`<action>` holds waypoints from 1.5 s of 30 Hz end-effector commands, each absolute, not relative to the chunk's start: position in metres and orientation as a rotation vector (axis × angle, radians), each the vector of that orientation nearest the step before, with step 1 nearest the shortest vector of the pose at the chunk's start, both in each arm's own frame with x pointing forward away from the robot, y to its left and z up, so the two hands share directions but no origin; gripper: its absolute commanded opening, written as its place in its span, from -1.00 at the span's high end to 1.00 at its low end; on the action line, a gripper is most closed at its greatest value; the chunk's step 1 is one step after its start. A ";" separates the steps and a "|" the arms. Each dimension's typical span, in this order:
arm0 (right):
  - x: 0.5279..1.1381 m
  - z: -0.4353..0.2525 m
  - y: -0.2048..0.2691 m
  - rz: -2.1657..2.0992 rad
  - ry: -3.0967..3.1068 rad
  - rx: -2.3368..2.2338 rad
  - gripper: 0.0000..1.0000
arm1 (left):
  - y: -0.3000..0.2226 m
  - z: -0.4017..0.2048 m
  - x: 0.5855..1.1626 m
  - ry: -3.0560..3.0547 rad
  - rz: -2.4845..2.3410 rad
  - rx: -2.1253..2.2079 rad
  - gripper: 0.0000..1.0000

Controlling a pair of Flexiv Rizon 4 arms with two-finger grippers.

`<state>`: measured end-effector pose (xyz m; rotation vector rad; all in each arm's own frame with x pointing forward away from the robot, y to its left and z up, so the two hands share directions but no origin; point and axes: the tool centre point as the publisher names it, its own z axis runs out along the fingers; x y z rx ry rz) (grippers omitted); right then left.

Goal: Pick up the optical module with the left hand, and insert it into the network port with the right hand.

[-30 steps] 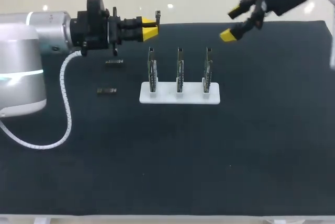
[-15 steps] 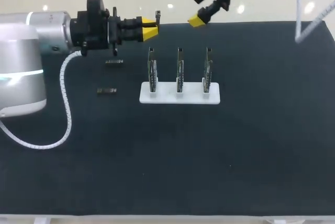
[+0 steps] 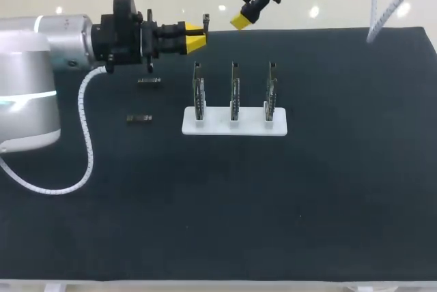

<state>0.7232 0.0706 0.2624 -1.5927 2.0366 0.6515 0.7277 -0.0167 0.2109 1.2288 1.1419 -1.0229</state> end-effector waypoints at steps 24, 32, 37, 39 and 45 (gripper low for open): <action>0.715 0.262 0.115 0.579 1.843 -1.619 -1.00 | -0.017 0.210 0.726 1.142 -1.016 1.223 1.00; 0.719 0.252 0.121 0.613 1.837 -1.599 -1.00 | -0.017 0.210 0.726 1.142 -1.016 1.223 1.00; 0.719 0.249 0.126 0.621 1.839 -1.593 -1.00 | -0.017 0.210 0.726 1.142 -1.016 1.223 1.00; 0.720 0.249 0.128 0.620 1.838 -1.593 -0.98 | -0.017 0.210 0.726 1.142 -1.016 1.223 1.00; 0.720 0.248 0.135 0.616 1.833 -1.595 -0.59 | -0.017 0.210 0.726 1.142 -1.016 1.223 1.00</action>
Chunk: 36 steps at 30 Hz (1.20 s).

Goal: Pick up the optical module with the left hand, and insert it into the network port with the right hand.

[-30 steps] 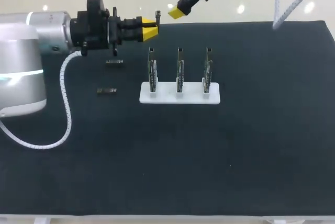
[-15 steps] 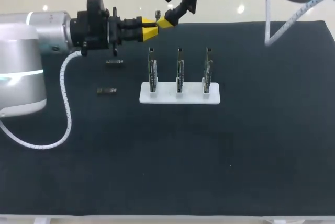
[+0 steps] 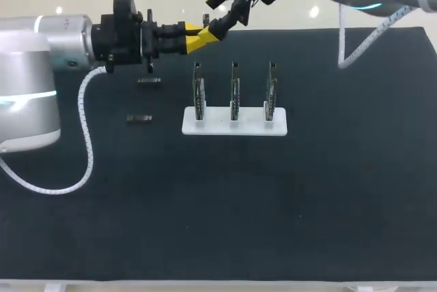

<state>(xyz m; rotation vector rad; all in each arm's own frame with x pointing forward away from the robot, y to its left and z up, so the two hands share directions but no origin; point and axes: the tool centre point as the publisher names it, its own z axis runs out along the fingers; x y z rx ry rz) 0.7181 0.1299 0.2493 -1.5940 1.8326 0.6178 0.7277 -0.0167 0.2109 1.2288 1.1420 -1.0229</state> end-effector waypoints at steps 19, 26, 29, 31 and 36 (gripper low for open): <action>0.723 0.251 0.144 0.592 1.832 -1.601 0.30 | -0.017 0.210 0.726 1.142 -1.016 1.223 1.00; 0.722 0.252 0.144 0.588 1.836 -1.601 0.65 | -0.017 0.210 0.726 1.142 -1.016 1.223 1.00; 0.723 0.253 0.144 0.587 1.837 -1.602 1.00 | -0.017 0.210 0.726 1.142 -1.016 1.223 1.00; 0.723 0.253 0.144 0.586 1.836 -1.603 1.00 | -0.017 0.210 0.726 1.142 -1.016 1.223 0.89; 0.723 0.253 0.145 0.586 1.837 -1.603 1.00 | -0.017 0.210 0.726 1.142 -1.016 1.223 -1.00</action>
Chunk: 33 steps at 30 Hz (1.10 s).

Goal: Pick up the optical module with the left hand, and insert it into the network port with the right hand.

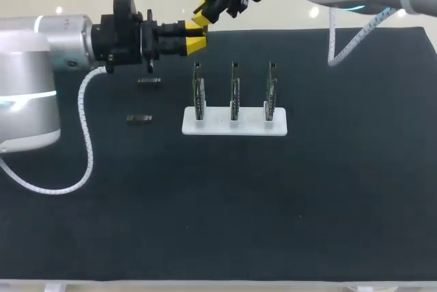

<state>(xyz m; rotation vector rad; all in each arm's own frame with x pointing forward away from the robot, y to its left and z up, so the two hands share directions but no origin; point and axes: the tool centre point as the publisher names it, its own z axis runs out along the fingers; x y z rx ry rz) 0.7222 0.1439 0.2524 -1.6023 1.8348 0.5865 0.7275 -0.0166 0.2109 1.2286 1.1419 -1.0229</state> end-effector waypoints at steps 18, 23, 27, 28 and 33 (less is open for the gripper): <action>0.723 0.253 0.145 0.593 1.842 -1.604 1.00 | -0.006 0.210 0.726 1.201 -0.979 1.257 -1.00; 0.724 0.253 0.145 0.597 1.839 -1.603 1.00 | 0.014 0.211 0.723 1.311 -0.931 1.336 -1.00; 0.725 0.252 0.145 0.601 1.839 -1.602 1.00 | 0.034 0.210 0.718 1.363 -0.911 1.418 -1.00; 0.725 0.252 0.145 0.602 1.839 -1.601 1.00 | 0.039 0.210 0.717 1.379 -0.916 1.436 -1.00; 0.725 0.252 0.145 0.604 1.840 -1.600 1.00 | 0.063 0.215 0.717 1.467 -0.890 1.551 -1.00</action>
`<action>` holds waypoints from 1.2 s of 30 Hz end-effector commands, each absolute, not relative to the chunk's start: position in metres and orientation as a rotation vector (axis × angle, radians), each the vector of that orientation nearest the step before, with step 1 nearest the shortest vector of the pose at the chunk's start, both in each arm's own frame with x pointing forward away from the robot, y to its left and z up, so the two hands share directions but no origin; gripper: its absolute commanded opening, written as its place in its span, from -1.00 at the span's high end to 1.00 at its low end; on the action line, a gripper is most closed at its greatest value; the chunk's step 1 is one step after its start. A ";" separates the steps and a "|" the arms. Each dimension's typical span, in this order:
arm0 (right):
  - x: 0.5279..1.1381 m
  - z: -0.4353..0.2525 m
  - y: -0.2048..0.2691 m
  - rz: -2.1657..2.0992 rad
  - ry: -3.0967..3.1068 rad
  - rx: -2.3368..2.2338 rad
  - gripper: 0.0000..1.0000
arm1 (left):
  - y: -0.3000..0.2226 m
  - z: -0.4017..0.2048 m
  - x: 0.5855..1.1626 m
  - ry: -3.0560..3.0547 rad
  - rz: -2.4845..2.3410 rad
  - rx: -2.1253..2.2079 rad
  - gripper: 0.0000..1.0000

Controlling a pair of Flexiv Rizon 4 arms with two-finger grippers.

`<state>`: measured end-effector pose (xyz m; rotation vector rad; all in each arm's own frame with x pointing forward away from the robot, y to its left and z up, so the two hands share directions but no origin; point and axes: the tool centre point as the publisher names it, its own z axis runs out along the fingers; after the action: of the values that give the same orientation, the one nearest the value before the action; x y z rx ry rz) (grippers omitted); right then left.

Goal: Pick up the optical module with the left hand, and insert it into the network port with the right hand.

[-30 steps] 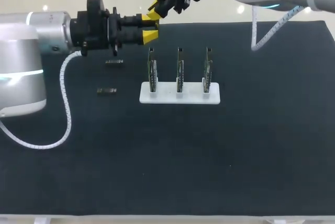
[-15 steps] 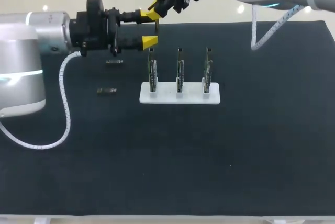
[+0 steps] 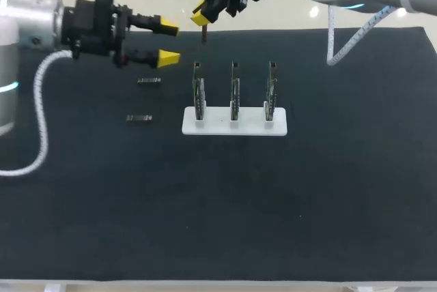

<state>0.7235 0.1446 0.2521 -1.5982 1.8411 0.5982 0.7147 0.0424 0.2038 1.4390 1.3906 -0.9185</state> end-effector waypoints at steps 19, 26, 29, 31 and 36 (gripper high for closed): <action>0.726 0.248 0.152 0.624 1.828 -1.601 1.00 | 0.129 0.215 0.733 1.601 -0.743 1.753 -1.00; 0.724 0.248 0.156 0.642 1.824 -1.604 1.00 | 0.141 0.216 0.736 1.639 -0.756 1.784 -1.00; 0.724 0.248 0.158 0.645 1.821 -1.608 1.00 | 0.141 0.216 0.736 1.639 -0.756 1.784 -1.00; 0.725 0.248 0.159 0.645 1.818 -1.612 1.00 | 0.141 0.216 0.736 1.639 -0.756 1.784 -1.00; 0.726 0.247 0.161 0.664 1.838 -1.613 1.00 | 0.141 0.216 0.736 1.639 -0.756 1.784 -1.00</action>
<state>0.7207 0.1592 0.2466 -1.6082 1.8295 0.6514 0.7347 0.1406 0.2164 1.7793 1.6370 -0.7545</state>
